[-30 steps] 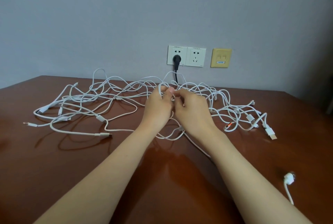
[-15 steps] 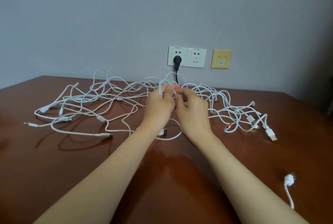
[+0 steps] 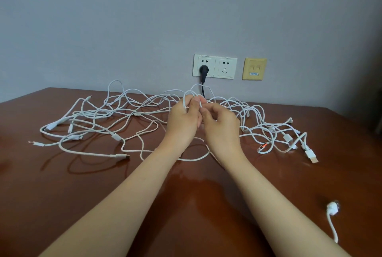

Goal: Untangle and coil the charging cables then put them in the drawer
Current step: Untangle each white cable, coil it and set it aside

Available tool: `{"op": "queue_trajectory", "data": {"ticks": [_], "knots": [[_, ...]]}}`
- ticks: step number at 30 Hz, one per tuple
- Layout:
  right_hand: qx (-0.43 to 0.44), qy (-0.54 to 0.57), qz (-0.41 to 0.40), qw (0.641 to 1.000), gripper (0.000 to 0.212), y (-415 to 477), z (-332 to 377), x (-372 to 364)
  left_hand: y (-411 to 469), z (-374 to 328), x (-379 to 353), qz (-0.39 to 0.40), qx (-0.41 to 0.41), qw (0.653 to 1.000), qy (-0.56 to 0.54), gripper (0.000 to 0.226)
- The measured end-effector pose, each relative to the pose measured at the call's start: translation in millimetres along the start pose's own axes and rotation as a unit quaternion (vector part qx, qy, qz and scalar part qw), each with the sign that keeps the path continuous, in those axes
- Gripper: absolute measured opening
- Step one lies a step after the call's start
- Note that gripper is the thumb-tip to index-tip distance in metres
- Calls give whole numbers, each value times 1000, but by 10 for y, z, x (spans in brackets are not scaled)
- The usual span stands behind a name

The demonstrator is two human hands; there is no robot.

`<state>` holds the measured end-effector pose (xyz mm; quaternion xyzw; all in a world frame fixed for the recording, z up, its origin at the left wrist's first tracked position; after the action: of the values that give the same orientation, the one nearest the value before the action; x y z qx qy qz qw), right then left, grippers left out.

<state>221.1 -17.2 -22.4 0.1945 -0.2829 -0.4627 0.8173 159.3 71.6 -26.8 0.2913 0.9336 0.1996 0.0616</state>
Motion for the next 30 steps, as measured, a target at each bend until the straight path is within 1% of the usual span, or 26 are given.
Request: {"op": "queue_trajectory", "data": {"ticks": [2,4,6,8,11,12,13,15,16,17,19,21,23,25,27,29,30], "knots": [[-24,-4,21,999,18,9,-57,-36,5,-68,88,-33,-40,995,82,31],[-76,35,51,995,16,2,-167,-103,8,-130,173,-63,-76,980,175,24],[-138,85,92,982,18,-27,-278,-205,29,-142,243,-81,-93,964,236,18],[-161,94,113,976,19,-39,-328,-248,54,-90,286,-79,-78,956,271,17],[-140,76,90,983,23,2,-339,-208,90,54,308,-61,-32,946,317,20],[-138,76,87,984,24,9,-344,-211,97,92,313,-56,-14,951,305,21],[-138,79,88,983,24,7,-345,-223,109,131,321,-55,9,963,263,22],[-144,88,103,980,22,-9,-365,-262,128,234,326,-56,76,991,98,27],[-149,80,117,979,21,-22,-381,-280,129,285,296,-53,110,993,4,29],[-154,61,132,977,21,-41,-387,-287,122,320,257,-46,136,987,-73,30],[-168,32,157,973,30,-77,-417,-290,103,364,240,-50,170,976,-131,29],[-184,22,183,965,38,-108,-435,-294,89,399,319,-86,187,961,-183,27],[-174,-32,199,964,39,-104,-441,-248,111,452,431,-122,199,938,-256,29],[-153,-72,192,967,34,-64,-440,-162,140,484,549,-145,207,927,-277,32],[-128,-99,178,971,24,-17,-402,-66,160,514,621,-153,213,931,-254,33],[-80,-183,165,966,19,27,-317,12,139,519,618,-150,222,937,-224,32],[-48,-234,160,958,16,42,-244,32,131,523,599,-144,226,940,-209,32]]}}
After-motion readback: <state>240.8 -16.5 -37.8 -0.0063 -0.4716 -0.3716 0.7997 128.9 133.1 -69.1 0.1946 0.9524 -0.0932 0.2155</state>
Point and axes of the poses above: each hand's wrist, its own y-axis towards the middle knuckle, its own x-axis out of the back of the hand, z = x × y, the point moved 10 cm from there along y, towards the middle knuckle, and after that the axes turned 3 degrees about x, right-handed, at the moved point
